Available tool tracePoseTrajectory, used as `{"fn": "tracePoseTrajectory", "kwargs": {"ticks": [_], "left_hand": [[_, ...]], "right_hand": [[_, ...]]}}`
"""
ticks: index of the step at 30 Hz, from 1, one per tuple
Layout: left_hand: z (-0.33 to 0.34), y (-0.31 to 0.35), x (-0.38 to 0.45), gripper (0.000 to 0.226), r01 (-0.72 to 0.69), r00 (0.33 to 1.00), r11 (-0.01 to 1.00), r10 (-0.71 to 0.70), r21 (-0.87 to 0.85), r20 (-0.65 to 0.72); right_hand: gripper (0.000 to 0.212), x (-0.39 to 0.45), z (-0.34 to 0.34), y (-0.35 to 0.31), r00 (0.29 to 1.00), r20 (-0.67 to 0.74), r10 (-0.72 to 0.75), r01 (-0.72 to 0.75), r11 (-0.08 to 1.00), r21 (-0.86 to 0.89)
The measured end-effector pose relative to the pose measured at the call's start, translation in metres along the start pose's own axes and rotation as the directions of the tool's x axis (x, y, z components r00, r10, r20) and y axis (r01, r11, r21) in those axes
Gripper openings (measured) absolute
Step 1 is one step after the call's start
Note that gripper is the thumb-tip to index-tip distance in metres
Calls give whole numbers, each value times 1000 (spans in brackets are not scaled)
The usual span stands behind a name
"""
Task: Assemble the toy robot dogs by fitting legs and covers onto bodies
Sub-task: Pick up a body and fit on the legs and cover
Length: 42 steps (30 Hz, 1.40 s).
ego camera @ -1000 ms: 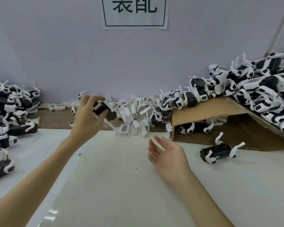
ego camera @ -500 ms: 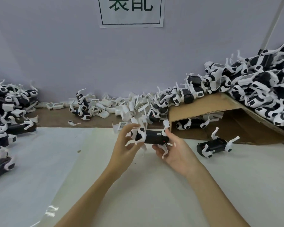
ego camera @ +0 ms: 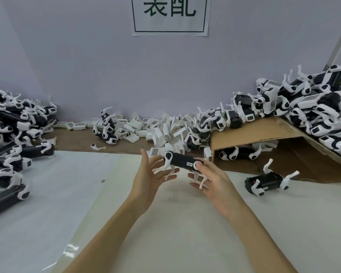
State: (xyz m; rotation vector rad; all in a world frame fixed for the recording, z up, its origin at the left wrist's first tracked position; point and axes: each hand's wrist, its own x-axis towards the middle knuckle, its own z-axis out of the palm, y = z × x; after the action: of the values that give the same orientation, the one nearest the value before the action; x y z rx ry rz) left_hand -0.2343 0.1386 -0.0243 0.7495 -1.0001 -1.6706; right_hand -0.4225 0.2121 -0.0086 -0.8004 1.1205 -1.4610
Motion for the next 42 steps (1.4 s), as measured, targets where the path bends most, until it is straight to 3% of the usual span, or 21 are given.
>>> {"fn": "tracePoseTrajectory", "kwargs": {"ticks": [4, 8, 12, 16, 18, 23, 27, 33, 35, 38, 39, 42], "left_hand": [[-2, 0, -4, 57, -123, 992, 950, 117, 287, 38], [-5, 3, -6, 60, -96, 995, 974, 89, 206, 43], [-10, 8, -7, 53, -119, 992, 970, 109, 210, 55], [-11, 8, -6, 42, -170, 985, 946, 157, 276, 70], [-10, 8, -5, 41, -187, 981, 930, 162, 317, 103], [-7, 4, -4, 61, -157, 985, 925, 121, 346, 122], [-10, 11, -5, 51, -187, 973, 897, 112, 400, 204], [-25, 24, -1, 67, -284, 932, 866, 148, 412, 331], [-32, 29, -2, 75, -234, 934, 849, 60, 474, 353], [-23, 25, -9, 67, -108, 953, 829, -71, 548, 295], [-15, 20, -10, 68, -87, 968, 842, -56, 533, 246], [4, 10, -10, 79, 4, 996, 918, 32, 396, -84]], "right_hand": [[39, -3, 3, 2, 996, 12, -83, 84, 985, -151], [54, -6, 5, -2, 985, 83, -149, 168, 927, -334], [41, 2, 4, -12, 976, 200, -81, 160, 894, -419], [58, 7, 1, -17, 971, 225, -81, 176, 878, -445], [54, 5, -5, -8, 972, 201, -119, 193, 895, -401], [48, 0, -9, 13, 978, 137, -159, 195, 931, -308], [46, -1, -13, 6, 969, 141, -204, 240, 912, -332], [66, -6, -13, 2, 935, 249, -251, 332, 865, -376], [66, -9, -14, -1, 921, 270, -280, 381, 792, -478], [66, -11, -12, 3, 830, 278, -484, 537, 552, -638], [68, -11, -9, 5, 781, 313, -540, 583, 452, -675], [74, -11, 1, 8, 624, 459, -632, 687, 163, -708]]}}
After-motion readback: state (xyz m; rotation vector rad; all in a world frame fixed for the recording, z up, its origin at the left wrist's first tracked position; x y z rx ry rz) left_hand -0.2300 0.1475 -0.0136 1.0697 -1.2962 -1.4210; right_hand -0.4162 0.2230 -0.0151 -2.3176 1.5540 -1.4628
